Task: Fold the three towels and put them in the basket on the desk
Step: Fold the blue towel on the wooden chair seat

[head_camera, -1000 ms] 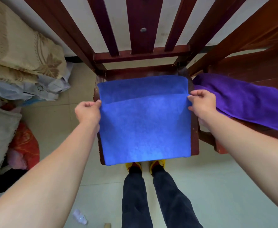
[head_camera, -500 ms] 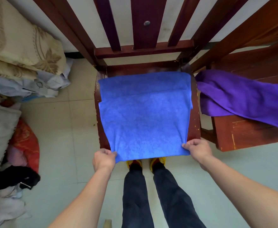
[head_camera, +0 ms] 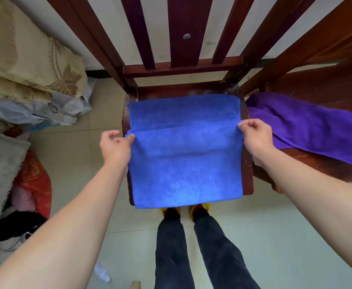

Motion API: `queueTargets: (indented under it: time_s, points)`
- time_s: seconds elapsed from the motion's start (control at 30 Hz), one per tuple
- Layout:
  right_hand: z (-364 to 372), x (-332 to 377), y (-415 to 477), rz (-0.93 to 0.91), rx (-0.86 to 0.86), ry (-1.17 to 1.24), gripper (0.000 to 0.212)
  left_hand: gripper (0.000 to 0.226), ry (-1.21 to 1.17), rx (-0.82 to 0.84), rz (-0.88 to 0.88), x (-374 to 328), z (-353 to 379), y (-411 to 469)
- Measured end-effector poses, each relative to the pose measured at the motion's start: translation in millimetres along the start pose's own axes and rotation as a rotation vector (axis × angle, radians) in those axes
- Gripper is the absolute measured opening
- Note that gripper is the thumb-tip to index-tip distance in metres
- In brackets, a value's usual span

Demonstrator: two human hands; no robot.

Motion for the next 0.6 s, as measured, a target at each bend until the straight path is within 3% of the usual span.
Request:
queueTargets:
  time_s: [0.03,0.17,0.37,0.47,0.6]
  points:
    - [2,-1,2,0.003,0.004,-0.01,0.005,0.037,0.01,0.0,-0.007,3,1,2]
    - [-2,-26,-16,0.048,-0.036,-0.16,0.029,0.052,0.197,-0.032,-0.11,38,-14,-8]
    - [-3,-98,-66,0.285,0.165,-0.431,0.024,0.022,0.466,0.039,-0.309,122,-49,-47]
    - [2,-117,-77,0.272,0.24,-0.453,0.022,0.012,0.478,0.042,-0.279,140,-53,-60]
    - [3,-115,-87,0.18,0.199,-0.362,0.026,0.02,0.358,0.009,-0.262,141,-60,-71]
Point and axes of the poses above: each hand's wrist, its own y-axis towards the middle knuckle, its own z-axis out of the palm, x = y × z, the point moved 2 cm from there along y, towards the middle knuckle, and after that the axes turned 12 degrees about -y, right-handed, at the moved point
